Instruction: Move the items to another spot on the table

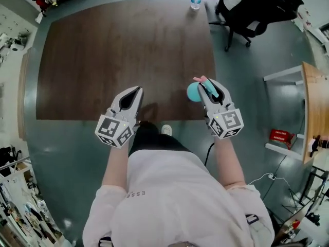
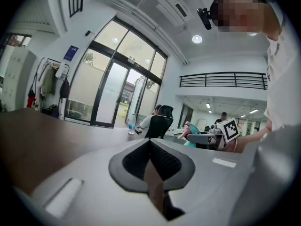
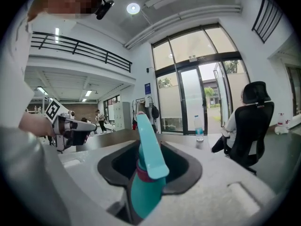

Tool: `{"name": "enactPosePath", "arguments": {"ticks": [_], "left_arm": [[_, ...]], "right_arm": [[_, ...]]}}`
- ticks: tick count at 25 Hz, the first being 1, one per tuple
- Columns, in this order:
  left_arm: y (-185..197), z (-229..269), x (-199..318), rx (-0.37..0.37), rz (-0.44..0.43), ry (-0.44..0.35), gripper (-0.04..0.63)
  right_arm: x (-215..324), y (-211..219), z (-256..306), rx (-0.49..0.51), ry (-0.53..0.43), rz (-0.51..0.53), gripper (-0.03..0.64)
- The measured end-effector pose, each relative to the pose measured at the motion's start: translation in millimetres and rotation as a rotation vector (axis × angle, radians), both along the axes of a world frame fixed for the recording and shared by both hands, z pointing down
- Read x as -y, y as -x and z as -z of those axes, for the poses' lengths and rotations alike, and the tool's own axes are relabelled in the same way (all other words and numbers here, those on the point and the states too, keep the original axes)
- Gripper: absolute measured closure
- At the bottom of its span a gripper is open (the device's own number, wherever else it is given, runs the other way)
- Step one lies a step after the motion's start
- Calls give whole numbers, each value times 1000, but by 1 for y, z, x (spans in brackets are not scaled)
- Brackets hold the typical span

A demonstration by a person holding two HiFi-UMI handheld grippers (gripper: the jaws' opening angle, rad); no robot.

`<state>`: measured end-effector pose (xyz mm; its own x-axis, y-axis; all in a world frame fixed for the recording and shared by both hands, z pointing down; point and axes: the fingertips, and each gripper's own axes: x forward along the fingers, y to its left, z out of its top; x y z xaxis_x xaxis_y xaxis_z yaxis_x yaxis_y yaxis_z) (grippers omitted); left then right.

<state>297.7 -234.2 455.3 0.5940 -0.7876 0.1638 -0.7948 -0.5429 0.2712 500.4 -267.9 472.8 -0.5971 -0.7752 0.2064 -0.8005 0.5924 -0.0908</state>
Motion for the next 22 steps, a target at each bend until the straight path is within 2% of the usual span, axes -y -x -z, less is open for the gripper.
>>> {"name": "enactPosePath", "arguments": {"ticks": [4,8,14,22], "left_arm": [[61,8,-24,-6,131,-14,588],[117,10,-46,-8,242,-27,588],[241,8,-99,-20,410,-26,588],[397,17,-169,-27,524,-51,588]], "right_arm": [[-3,66,3,-6,4,125,495],[-8,128,-1,-57,-4,259,495],[-28,243,-1,-80,-21,357,494],[-75,420,11,-58,-57,481,494]]}}
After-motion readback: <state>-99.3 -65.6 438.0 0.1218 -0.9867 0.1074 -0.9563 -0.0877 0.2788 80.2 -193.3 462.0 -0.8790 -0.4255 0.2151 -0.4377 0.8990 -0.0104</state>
